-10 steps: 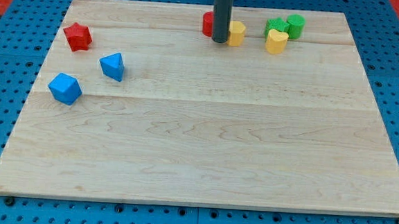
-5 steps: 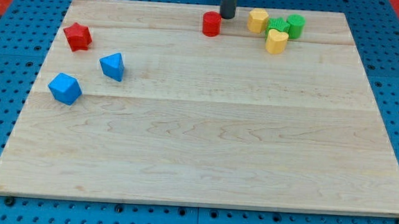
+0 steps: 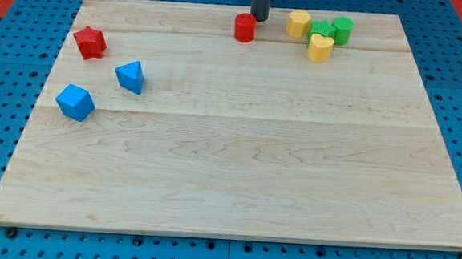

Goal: Push the red circle towards the bottom right of the board

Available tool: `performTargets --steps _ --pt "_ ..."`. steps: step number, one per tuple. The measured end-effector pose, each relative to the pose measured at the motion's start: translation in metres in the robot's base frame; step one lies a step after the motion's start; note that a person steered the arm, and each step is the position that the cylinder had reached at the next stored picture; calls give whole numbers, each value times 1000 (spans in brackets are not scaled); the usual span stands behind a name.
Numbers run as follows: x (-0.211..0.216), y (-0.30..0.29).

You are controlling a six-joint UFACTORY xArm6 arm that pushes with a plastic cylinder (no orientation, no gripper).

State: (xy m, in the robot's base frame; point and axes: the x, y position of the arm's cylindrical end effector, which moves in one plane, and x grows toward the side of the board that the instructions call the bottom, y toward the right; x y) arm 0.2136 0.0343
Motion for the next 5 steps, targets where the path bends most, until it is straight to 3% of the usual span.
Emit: performTargets --steps 5 --pt "-3 1"
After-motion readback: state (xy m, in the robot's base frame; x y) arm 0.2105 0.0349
